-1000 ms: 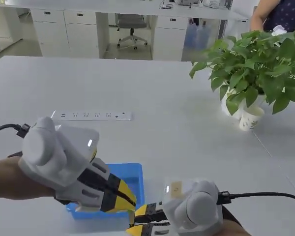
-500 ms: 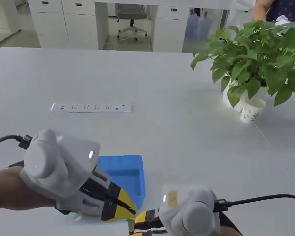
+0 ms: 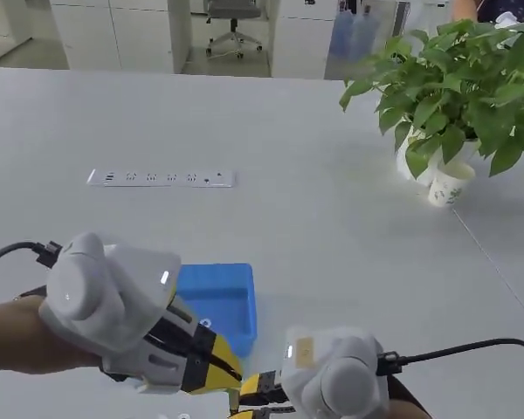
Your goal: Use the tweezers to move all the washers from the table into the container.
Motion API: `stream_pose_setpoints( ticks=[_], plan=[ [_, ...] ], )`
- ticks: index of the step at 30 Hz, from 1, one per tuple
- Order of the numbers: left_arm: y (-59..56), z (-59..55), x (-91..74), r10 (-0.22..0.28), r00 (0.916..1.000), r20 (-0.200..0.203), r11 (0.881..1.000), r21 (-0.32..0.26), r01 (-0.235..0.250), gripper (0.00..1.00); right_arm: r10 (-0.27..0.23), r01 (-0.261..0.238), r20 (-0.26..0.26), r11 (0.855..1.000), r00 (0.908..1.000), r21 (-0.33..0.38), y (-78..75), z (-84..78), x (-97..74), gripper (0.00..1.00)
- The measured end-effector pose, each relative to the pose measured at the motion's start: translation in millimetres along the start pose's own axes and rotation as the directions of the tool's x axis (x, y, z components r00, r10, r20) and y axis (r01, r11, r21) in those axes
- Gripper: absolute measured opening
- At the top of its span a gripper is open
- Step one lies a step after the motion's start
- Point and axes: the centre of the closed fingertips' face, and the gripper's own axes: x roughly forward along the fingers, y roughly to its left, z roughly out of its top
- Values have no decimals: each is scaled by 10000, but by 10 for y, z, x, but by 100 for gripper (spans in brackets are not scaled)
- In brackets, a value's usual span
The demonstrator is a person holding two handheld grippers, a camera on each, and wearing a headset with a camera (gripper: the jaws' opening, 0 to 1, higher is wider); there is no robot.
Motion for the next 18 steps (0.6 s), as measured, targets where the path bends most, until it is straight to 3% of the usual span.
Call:
stream_pose_setpoints(
  ticks=[18],
  plan=[
    [15,-17,47,-150,9999,-62,9999,62,151,4,34,-36,-161,9999,9999,-109,-10,-58,3,12]
  ],
)
